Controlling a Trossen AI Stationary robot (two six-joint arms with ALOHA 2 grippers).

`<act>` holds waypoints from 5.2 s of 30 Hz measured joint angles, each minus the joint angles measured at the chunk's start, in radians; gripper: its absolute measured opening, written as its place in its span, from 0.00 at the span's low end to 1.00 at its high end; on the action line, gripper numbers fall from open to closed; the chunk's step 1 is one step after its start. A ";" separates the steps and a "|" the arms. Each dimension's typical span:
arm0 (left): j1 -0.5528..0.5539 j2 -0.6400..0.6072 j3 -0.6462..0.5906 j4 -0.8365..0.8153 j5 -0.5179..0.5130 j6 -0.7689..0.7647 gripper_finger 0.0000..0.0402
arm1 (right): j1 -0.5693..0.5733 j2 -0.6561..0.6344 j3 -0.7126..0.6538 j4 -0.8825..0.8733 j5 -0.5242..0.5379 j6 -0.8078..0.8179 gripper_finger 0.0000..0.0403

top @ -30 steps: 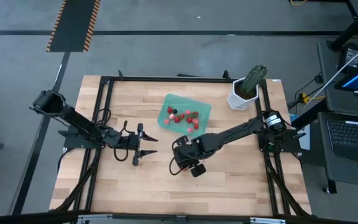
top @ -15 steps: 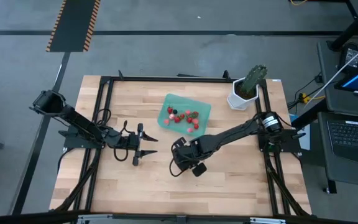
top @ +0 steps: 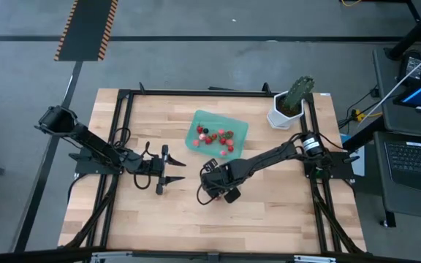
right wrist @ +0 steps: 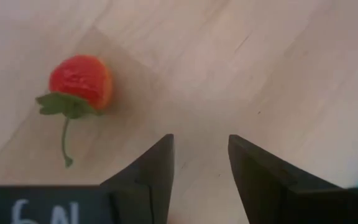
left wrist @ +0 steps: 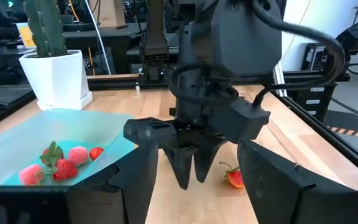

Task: Pick and placing Produce into tupperware
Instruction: Put the red strawberry into the light blue bin

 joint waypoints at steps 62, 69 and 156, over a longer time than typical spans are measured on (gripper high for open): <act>0.000 0.000 0.002 -0.007 -0.001 -0.003 0.54 | 0.115 0.109 0.227 -0.194 -0.078 0.347 0.38; 0.000 0.000 0.002 -0.008 0.001 -0.003 0.54 | 0.108 0.114 0.227 -0.210 -0.079 0.352 0.38; 0.000 0.000 0.000 -0.007 -0.005 0.000 0.54 | 0.059 -0.625 -0.513 0.323 0.105 0.635 0.28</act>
